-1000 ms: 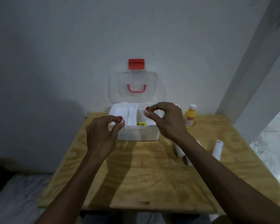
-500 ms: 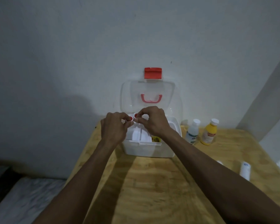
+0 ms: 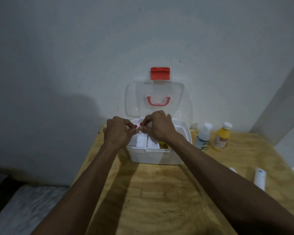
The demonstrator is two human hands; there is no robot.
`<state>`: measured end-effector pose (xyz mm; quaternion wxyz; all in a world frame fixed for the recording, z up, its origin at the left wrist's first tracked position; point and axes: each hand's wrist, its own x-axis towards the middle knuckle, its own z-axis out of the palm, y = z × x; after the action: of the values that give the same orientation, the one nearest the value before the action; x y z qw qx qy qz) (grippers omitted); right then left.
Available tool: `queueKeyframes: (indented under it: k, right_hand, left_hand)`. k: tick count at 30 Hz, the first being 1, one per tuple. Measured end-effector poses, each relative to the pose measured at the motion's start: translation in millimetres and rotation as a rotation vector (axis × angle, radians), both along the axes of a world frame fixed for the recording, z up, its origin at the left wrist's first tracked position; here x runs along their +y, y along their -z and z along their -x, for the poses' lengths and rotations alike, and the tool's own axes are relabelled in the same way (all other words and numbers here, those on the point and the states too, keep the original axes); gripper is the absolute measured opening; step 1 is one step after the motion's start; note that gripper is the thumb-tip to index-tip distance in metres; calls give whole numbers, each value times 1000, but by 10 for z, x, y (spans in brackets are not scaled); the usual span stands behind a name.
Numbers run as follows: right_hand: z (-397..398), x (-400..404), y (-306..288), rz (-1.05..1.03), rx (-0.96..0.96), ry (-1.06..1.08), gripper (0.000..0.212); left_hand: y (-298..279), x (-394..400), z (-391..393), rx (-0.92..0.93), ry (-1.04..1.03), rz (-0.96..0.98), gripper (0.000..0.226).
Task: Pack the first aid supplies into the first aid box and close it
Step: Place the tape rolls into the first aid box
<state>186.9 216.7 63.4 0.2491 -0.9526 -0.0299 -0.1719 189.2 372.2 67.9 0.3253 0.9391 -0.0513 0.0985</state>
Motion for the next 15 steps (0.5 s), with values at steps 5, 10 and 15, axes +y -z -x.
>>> queueKeyframes:
  k: [5,10,15]
  right_hand:
    - [11,7,-20,-74,27,-22,16]
    - [39,-7,-22,-111,14,-42,16]
    - [66,6,-35,-114,23,-25,16]
  left_hand:
    - [11,58,26,11,57,36,24]
    - [29,56,68,-4,44,71,24]
    - [14,29,65,5,27,87,21]
